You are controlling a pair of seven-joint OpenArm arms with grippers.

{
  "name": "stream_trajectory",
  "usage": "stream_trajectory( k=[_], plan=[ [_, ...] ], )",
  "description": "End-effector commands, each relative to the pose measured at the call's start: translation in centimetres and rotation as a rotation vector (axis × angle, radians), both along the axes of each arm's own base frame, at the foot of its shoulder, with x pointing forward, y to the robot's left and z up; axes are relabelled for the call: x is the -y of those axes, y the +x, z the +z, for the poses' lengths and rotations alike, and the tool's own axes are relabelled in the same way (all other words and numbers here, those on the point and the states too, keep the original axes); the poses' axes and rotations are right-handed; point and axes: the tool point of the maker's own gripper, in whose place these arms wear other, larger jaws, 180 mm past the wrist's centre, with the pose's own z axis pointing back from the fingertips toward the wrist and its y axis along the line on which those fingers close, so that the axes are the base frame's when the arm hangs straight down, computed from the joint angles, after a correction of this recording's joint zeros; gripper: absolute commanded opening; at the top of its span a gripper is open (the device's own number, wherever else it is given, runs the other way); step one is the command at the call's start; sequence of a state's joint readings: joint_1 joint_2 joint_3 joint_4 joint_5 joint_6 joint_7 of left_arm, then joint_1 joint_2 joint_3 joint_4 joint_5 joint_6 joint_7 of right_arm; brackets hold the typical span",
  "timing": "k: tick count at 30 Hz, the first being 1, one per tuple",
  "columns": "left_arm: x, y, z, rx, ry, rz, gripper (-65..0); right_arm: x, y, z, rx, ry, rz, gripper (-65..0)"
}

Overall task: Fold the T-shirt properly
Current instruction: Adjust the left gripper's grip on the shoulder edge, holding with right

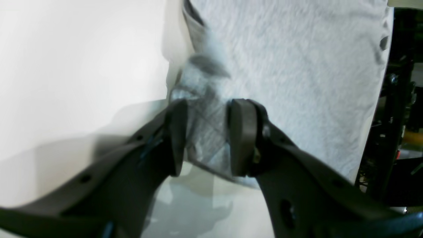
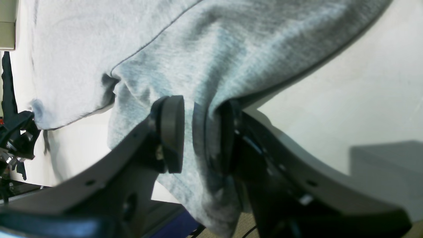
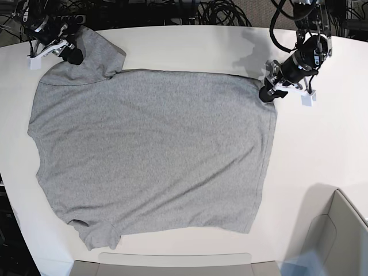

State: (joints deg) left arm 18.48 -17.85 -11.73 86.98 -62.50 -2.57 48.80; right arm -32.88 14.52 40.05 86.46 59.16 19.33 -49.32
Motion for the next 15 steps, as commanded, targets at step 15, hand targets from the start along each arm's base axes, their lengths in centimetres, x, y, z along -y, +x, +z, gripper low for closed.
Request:
stream_trajectory(
  k=[15],
  plan=[
    [-0.8, -1.7, -2.6, -0.105, 0.151, -0.018, -65.0, 0.4, -0.1, 0.5, -0.027, -0.064, 0.032, -65.0]
  ],
)
